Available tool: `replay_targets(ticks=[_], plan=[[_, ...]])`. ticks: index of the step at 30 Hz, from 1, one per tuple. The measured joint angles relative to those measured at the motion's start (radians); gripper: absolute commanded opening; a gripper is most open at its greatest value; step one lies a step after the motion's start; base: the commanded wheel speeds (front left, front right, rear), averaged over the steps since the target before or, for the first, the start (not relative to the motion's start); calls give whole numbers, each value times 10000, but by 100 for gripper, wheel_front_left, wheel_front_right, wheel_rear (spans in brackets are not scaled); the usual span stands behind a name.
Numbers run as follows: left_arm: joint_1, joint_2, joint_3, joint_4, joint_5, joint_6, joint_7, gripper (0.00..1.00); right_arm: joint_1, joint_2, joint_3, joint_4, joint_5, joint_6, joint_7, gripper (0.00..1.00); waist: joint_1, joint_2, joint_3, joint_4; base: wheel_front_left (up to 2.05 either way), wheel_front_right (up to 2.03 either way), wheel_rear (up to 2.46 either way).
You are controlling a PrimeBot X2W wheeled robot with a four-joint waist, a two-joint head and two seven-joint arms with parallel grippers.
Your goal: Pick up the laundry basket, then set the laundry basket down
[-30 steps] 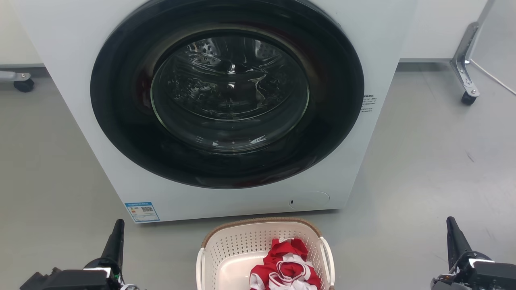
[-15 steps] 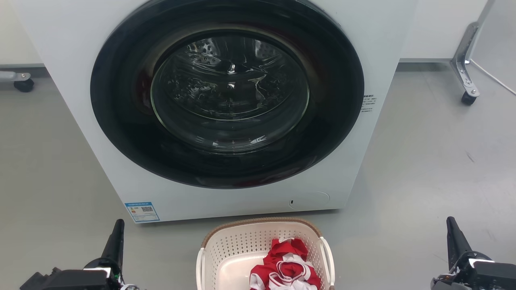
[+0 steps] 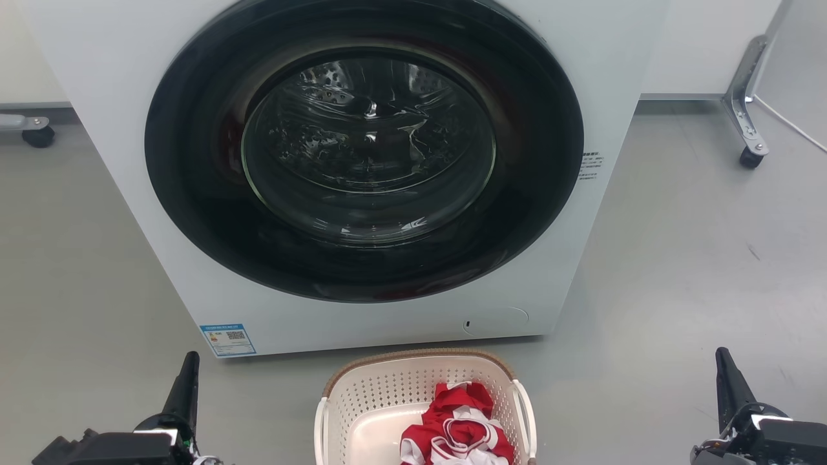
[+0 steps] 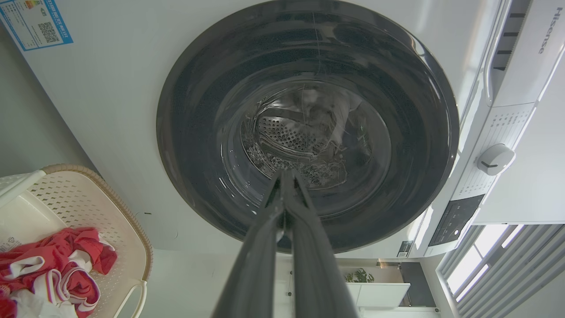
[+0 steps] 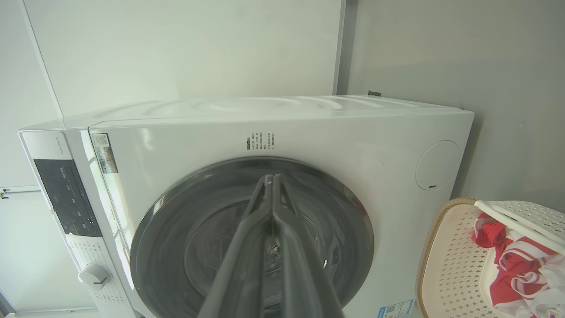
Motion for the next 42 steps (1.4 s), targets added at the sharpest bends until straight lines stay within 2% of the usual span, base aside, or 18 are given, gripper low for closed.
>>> replay_targets(ticks=[42], plan=[[0, 0, -2, 0, 0, 0, 0, 0, 0, 2, 0, -4, 12, 0, 0, 0, 0, 0, 1, 0, 0, 0, 0]])
